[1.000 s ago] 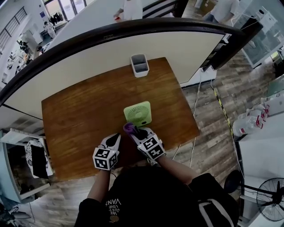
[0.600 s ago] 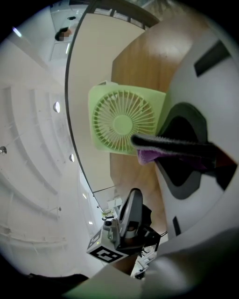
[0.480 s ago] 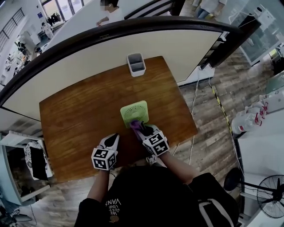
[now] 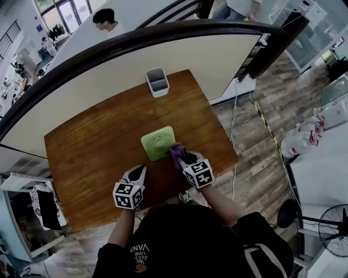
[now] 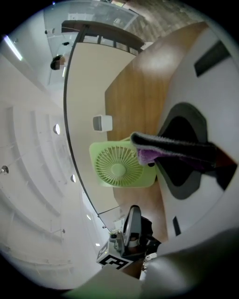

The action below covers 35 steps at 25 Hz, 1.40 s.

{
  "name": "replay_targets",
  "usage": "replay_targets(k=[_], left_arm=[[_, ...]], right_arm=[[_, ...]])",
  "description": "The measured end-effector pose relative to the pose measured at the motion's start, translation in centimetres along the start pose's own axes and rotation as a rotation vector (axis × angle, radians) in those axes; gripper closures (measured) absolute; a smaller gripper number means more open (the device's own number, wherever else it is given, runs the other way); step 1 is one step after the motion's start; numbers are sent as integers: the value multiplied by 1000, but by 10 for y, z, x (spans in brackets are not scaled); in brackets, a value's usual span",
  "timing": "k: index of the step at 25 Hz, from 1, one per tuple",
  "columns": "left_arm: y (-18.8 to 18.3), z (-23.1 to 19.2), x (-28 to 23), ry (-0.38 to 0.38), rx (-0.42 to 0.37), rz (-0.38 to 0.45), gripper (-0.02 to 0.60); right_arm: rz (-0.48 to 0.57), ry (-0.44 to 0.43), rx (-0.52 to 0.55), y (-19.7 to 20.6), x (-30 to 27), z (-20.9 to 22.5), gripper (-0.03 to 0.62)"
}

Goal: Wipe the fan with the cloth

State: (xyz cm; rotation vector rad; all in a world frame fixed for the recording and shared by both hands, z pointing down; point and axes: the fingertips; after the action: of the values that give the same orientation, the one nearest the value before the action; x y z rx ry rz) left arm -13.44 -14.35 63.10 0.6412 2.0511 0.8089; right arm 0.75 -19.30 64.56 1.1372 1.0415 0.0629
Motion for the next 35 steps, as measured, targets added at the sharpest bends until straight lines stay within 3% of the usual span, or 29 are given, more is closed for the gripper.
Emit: replay_targets(k=[10, 14, 24, 30, 35], left_arm=[[-8, -3, 6, 23, -9, 9, 569], [-24, 0, 16, 62, 8, 40, 569], [-77, 3, 41, 203, -59, 118, 569], [-96, 4, 57, 294, -66, 134, 571], [-102, 16, 68, 323, -57, 162, 571]], right_arm=[[-17, 122, -84, 5, 11, 23, 502], [56, 159, -124, -15, 26, 16, 501], [287, 266, -204, -85, 68, -20, 502], [363, 309, -220, -108, 93, -43, 502], [379, 306, -222, -109, 109, -56, 502]])
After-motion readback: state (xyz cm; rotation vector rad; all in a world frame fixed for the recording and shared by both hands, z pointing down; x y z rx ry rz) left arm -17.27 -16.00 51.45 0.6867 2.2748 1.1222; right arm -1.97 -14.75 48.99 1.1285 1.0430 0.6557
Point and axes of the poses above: the fingertips, and each gripper's own axes: x backward along the fingers, z to its right, y out of its underside, and after that the axes turned 9 degrees about x, right-handed
